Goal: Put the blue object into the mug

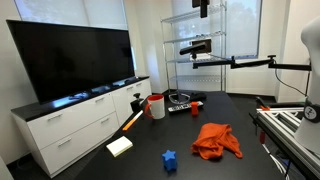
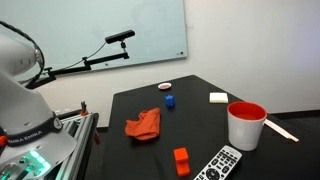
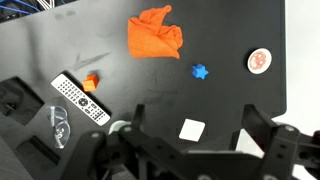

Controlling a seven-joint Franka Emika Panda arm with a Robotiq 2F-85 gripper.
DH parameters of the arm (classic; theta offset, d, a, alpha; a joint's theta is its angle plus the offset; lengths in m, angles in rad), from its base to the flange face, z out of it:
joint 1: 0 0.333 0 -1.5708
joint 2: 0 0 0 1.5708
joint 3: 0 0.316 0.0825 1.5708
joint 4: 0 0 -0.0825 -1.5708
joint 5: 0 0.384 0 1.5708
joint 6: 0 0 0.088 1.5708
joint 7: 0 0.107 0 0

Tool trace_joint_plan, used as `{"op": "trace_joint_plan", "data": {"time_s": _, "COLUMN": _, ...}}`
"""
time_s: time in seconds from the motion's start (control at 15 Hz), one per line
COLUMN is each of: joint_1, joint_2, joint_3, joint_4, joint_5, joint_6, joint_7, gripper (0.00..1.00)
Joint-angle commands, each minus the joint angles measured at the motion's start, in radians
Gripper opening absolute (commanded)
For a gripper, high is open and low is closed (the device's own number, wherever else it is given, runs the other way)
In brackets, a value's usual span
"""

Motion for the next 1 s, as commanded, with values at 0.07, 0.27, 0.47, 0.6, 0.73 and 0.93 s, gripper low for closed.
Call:
{"op": "trace_joint_plan", "data": {"time_s": 0.07, "joint_1": -0.013, "joint_2": 0.007, "joint_3": 0.013, "joint_4": 0.002, "joint_5": 0.007, "joint_6": -0.008, "joint_7": -0.003, "gripper": 1.0}}
{"op": "trace_joint_plan", "data": {"time_s": 0.27, "joint_1": -0.021, "joint_2": 0.049, "joint_3": 0.068, "joint_4": -0.077, "joint_5": -0.001, "joint_6": 0.15, "joint_7": 0.089, "gripper": 1.0}}
{"op": "trace_joint_plan", "data": {"time_s": 0.47, "joint_1": 0.01, "joint_2": 0.194, "joint_3": 0.128, "joint_4": -0.151, "joint_5": 0.016, "joint_6": 0.343, "joint_7": 0.152, "gripper": 1.0}}
{"op": "trace_joint_plan", "data": {"time_s": 0.6, "joint_1": 0.03, "joint_2": 0.282, "joint_3": 0.161, "joint_4": -0.181, "joint_5": -0.001, "joint_6": 0.461, "joint_7": 0.169, "gripper": 1.0}}
{"op": "trace_joint_plan", "data": {"time_s": 0.73, "joint_1": 0.045, "joint_2": 0.36, "joint_3": 0.179, "joint_4": -0.191, "joint_5": -0.014, "joint_6": 0.553, "joint_7": 0.18, "gripper": 1.0}}
{"op": "trace_joint_plan", "data": {"time_s": 0.93, "joint_1": 0.057, "joint_2": 0.43, "joint_3": 0.177, "joint_4": -0.178, "joint_5": -0.019, "joint_6": 0.608, "joint_7": 0.182, "gripper": 1.0}}
